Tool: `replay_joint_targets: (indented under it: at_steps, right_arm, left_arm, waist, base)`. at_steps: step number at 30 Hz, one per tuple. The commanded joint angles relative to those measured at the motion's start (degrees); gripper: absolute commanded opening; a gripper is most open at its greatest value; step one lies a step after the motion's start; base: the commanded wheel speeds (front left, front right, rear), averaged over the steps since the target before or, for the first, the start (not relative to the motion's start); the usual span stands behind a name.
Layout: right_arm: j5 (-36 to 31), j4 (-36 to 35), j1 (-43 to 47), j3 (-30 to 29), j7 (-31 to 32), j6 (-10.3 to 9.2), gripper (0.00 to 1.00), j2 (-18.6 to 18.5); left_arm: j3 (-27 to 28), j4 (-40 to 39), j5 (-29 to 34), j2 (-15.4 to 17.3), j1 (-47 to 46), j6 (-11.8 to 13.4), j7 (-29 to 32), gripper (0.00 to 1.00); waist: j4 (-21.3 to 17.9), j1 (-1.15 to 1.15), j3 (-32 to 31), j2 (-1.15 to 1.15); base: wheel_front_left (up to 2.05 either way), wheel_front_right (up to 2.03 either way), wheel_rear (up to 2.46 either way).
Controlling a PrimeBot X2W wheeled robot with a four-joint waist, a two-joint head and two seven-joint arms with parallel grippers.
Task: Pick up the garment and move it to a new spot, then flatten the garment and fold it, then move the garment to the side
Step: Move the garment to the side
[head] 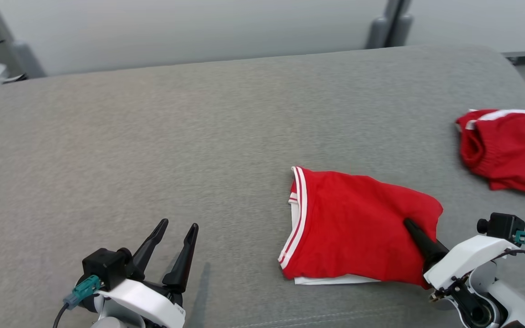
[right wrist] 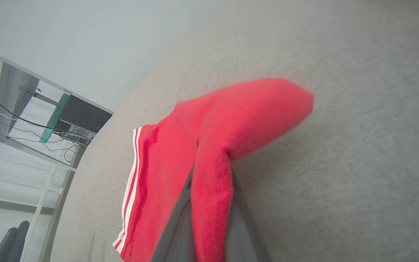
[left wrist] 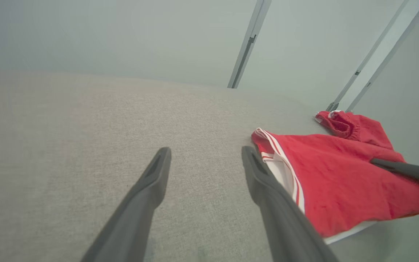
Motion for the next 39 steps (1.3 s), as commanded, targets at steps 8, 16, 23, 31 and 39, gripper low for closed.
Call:
replay_joint_targets:
  at_steps: [8, 16, 23, 31, 39]
  right_arm:
    - [-0.2, -0.8, 0.6, 0.4, -1.1, 0.1, 0.0, -0.8]
    - [-1.6, -0.2, -0.5, 0.9, -1.4, 0.1, 0.0, -1.5]
    - [-7.8, 1.9, -8.4, 1.6, -1.6, 0.1, 0.0, -4.6]
    - [-13.4, 7.2, -19.5, 0.3, 0.3, 0.1, 0.0, -8.4]
    - [-16.8, 15.1, -26.9, -1.3, 2.9, 0.1, 0.0, -10.8]
  left_arm:
    - [1.8, -1.1, -0.4, 1.4, -1.3, -0.2, -0.3, 1.0]
    - [2.4, -1.8, 0.4, 1.5, -1.6, -0.2, -0.3, 1.0]
    - [1.2, -1.7, 0.8, 1.7, -3.4, -0.2, -0.3, 1.0]
    - [-0.3, -1.8, 0.6, 2.0, -5.8, -0.2, -0.3, 1.0]
    - [-0.6, -2.1, 0.5, 2.0, -6.1, -0.2, -0.3, 1.0]
  waist:
    - [-10.0, 0.0, -0.8, 0.0]
    - [-12.9, 0.0, 1.1, 0.0]
    - [-12.9, 0.0, 3.8, 0.0]
    - [-9.3, 0.0, 6.2, 0.0]
    - [-5.4, 0.0, 7.8, 0.0]
  base:
    - [0.0, 0.0, 0.0]
    - [0.0, 0.0, 0.0]
    - [0.0, 0.0, 0.0]
    - [0.0, 0.0, 0.0]
    - [0.0, 0.0, 0.0]
